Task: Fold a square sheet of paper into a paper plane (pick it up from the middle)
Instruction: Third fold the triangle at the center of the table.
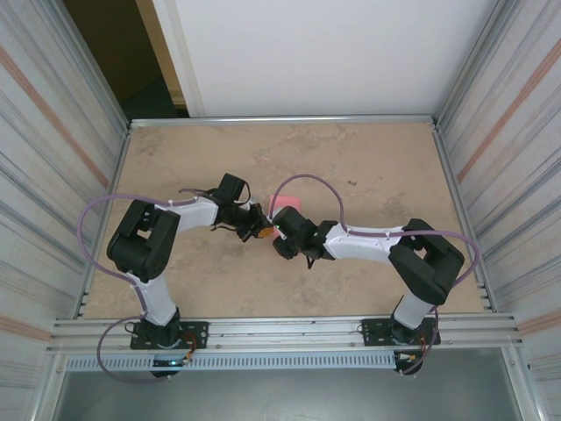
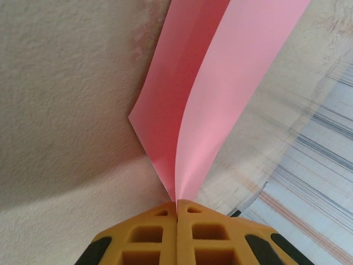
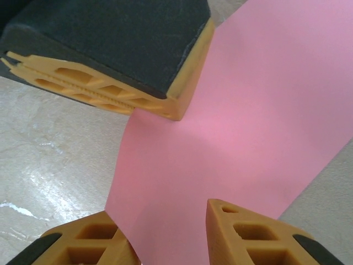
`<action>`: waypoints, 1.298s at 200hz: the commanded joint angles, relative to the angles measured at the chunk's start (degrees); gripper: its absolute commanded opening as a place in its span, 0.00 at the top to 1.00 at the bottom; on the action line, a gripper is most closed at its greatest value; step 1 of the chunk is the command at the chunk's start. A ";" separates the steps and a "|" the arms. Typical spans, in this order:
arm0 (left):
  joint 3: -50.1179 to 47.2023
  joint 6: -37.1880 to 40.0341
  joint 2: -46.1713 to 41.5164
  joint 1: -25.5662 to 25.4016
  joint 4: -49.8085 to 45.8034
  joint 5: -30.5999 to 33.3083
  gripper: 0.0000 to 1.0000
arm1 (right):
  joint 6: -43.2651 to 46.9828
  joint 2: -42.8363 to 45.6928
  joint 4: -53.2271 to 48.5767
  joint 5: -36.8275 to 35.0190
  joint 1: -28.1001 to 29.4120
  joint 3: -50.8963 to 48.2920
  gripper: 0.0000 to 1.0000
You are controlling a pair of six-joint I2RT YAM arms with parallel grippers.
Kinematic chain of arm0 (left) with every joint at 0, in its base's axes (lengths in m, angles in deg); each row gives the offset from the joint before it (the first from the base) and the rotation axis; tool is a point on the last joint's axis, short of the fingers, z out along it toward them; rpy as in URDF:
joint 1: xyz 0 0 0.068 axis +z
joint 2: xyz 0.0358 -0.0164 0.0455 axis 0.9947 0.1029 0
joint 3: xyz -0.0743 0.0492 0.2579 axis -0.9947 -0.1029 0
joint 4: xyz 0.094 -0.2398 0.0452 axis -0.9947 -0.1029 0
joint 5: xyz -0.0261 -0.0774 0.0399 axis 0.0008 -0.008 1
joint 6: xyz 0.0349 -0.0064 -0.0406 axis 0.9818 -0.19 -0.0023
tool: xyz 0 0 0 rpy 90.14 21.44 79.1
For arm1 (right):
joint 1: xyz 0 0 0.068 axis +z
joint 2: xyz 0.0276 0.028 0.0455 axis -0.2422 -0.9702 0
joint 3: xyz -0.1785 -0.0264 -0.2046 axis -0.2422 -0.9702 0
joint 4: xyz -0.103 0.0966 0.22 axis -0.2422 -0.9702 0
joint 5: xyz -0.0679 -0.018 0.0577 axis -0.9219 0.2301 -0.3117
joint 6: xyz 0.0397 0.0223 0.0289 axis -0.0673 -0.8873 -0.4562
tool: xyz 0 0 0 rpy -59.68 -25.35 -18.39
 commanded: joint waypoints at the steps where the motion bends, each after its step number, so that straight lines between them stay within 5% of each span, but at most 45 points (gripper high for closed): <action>1: 1.49 0.50 0.32 0.23 -1.38 -1.26 0.95 | 1.19 0.92 1.04 1.45 -0.16 0.77 0.69; 59: 1.23 0.38 -0.18 0.36 -1.69 -1.00 0.92 | 1.75 0.76 0.61 2.58 -0.20 0.86 0.87; 98: 0.70 1.28 -3.01 3.31 -3.04 1.55 0.78 | 1.10 1.22 0.24 6.88 -1.25 0.12 0.99; 148: 1.09 2.89 -6.29 7.65 0.43 2.47 0.69 | -2.23 2.97 3.46 17.60 -4.45 -3.13 1.00; 259: 14.72 7.98 9.72 2.31 -1.32 -1.34 0.77 | -7.30 1.84 7.44 28.76 -6.90 -5.47 1.00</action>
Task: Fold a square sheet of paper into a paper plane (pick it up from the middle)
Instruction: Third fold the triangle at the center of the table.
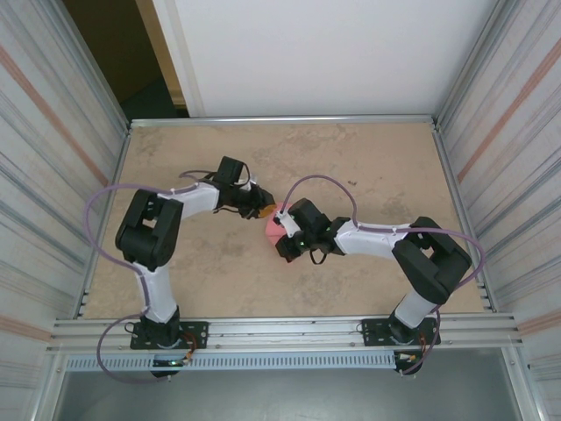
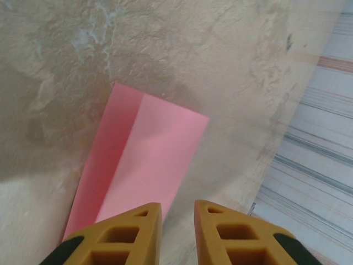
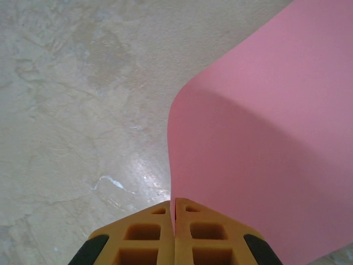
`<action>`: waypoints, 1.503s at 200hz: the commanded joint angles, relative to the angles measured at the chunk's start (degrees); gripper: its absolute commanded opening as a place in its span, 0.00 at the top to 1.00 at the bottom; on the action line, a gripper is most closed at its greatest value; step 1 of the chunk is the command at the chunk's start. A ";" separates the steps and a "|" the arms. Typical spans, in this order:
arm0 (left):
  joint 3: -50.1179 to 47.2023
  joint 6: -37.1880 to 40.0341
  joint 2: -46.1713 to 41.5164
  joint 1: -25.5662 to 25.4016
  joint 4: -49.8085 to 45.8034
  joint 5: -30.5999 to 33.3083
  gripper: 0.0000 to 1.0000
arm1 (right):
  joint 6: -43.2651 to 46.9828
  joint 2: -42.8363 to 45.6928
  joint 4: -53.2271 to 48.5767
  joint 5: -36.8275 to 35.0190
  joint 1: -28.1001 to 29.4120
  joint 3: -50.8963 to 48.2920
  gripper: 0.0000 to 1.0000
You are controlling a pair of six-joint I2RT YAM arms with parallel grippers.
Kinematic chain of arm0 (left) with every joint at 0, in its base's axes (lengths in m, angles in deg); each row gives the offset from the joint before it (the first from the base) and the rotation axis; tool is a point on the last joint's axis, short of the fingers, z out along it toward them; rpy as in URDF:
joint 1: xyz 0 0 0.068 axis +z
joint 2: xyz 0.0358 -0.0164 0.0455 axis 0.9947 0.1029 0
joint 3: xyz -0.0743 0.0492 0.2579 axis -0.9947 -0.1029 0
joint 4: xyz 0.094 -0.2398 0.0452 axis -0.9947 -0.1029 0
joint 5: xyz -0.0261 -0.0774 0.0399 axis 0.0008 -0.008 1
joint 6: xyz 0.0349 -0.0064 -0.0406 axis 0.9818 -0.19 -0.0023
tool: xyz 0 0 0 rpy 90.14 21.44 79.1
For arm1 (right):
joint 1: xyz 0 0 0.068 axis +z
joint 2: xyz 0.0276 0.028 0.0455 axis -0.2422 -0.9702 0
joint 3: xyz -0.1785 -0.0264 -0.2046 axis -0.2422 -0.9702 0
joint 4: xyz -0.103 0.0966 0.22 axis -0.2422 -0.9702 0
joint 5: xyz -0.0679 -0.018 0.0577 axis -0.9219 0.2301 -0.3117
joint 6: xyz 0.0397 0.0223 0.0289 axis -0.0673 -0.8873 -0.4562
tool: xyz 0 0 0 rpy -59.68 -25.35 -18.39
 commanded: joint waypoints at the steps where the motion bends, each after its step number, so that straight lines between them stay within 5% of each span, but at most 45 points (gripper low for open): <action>1: 3.90 3.93 2.89 -0.61 -3.30 -1.78 0.77 | -2.02 0.44 1.24 3.31 -0.07 -0.97 1.00; 125: 10.58 12.85 12.52 -1.87 -17.37 5.02 0.82 | -8.41 -1.19 4.21 4.22 -3.07 -2.22 0.98; 300: 10.91 13.42 13.53 -2.20 -16.92 3.82 0.82 | -13.84 -5.36 3.71 5.46 -4.74 -1.32 0.94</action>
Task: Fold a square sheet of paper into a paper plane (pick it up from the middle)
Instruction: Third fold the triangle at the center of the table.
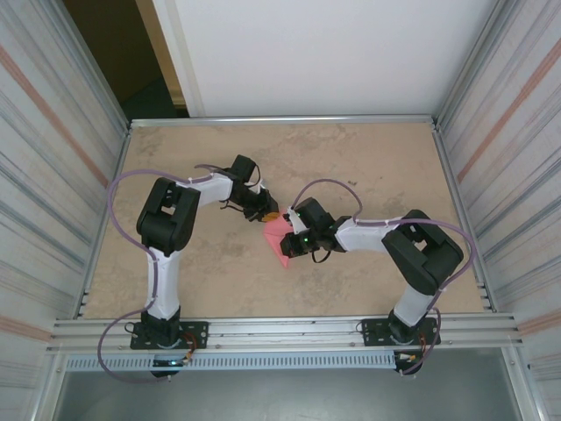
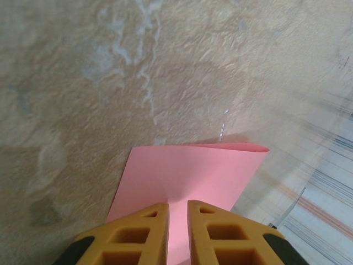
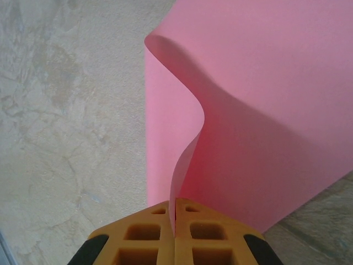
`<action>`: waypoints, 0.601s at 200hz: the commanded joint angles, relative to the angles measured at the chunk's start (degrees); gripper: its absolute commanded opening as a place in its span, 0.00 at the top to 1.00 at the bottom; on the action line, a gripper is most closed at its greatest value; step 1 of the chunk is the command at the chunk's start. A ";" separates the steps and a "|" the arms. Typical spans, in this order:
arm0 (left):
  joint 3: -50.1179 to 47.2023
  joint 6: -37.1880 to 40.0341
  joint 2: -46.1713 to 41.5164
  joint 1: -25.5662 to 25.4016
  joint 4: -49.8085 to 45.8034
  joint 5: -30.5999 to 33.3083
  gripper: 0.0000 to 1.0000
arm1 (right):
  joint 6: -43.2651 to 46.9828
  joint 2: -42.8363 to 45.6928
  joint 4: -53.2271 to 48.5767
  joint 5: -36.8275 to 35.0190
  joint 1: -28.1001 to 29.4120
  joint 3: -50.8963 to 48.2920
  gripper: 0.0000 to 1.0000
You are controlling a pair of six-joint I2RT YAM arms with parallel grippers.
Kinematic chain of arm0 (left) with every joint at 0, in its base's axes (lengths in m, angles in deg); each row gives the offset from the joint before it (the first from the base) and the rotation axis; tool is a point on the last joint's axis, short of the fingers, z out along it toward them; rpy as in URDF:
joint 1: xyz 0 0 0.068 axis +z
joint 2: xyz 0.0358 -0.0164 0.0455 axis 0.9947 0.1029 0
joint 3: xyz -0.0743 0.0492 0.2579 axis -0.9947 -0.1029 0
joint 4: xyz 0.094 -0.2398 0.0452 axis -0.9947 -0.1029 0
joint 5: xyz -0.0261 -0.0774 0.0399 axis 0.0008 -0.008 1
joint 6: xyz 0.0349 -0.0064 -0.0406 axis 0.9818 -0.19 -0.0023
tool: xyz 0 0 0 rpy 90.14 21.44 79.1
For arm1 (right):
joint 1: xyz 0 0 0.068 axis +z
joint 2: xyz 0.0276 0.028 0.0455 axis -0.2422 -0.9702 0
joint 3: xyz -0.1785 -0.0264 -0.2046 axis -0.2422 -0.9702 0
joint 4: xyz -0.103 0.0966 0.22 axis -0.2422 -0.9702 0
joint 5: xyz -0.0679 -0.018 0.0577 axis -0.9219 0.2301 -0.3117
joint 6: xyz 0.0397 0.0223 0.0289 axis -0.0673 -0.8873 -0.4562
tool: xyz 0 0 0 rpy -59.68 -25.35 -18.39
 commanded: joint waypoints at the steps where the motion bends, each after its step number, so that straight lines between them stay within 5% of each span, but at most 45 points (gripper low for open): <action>1: -0.79 1.03 3.08 -0.87 -1.93 2.47 0.82 | -1.47 -1.16 0.04 0.86 -0.48 0.50 0.94; 120: -0.48 0.89 0.99 -0.87 -1.19 0.68 0.81 | -1.46 -2.59 -0.60 0.55 -0.53 1.10 0.94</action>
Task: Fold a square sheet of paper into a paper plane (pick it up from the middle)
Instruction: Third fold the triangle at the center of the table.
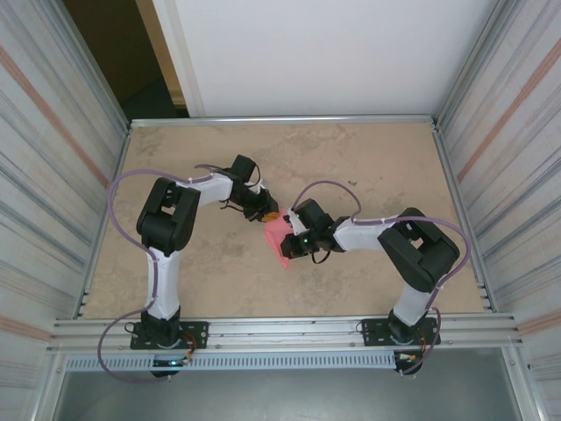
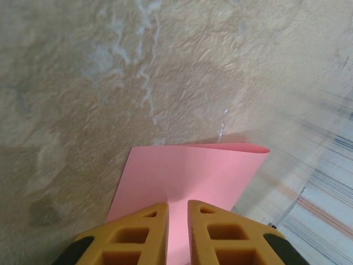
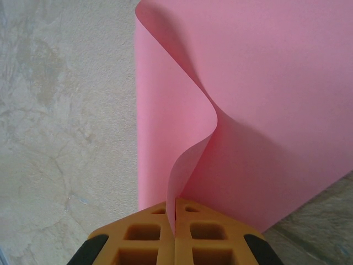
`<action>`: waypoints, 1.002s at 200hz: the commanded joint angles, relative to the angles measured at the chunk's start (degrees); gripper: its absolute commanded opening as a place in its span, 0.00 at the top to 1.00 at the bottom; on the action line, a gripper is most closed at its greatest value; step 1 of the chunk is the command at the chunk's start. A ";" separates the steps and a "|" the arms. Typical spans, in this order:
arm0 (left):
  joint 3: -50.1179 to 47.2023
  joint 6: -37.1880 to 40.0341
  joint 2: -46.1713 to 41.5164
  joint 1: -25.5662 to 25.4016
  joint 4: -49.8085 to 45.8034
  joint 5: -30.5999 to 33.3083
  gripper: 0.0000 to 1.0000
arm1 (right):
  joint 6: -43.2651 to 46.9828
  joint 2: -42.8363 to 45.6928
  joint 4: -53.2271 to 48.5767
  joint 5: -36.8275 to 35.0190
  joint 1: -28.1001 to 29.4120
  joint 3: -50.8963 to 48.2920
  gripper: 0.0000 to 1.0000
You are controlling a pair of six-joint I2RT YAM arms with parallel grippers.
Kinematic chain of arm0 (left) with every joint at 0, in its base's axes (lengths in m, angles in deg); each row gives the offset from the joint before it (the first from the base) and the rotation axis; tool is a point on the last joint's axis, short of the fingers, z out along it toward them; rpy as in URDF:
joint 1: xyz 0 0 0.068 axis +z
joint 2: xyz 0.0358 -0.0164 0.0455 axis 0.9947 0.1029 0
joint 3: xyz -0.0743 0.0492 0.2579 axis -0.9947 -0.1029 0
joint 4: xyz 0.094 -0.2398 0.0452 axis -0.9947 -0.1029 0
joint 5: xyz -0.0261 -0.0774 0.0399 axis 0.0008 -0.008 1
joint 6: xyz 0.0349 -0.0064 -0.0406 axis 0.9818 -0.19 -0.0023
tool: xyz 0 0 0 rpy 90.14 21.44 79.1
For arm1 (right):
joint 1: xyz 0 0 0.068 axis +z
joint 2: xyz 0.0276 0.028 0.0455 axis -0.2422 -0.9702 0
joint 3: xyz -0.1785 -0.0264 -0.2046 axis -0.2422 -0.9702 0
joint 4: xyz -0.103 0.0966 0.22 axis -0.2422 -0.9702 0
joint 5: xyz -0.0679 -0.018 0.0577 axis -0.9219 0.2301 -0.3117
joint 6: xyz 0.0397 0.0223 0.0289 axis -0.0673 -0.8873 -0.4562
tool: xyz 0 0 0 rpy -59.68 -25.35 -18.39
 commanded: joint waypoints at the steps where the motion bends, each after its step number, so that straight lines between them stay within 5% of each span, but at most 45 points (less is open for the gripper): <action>1: -0.47 0.91 0.89 -0.87 -1.21 0.88 0.81 | -1.03 -0.96 -0.91 0.13 -0.49 1.13 0.94; 49: -2.33 -0.55 -7.51 -0.06 0.81 1.18 0.77 | -0.94 -0.65 -1.16 0.07 -0.53 1.44 0.94; 132: -22.99 -9.38 -23.54 -0.01 12.84 2.60 0.72 | -1.17 -0.03 -1.00 1.26 -0.50 1.88 0.92; 200: -27.99 -13.23 -21.31 -3.06 18.20 0.27 0.81 | -1.63 -0.09 -0.79 1.96 -0.58 2.54 0.87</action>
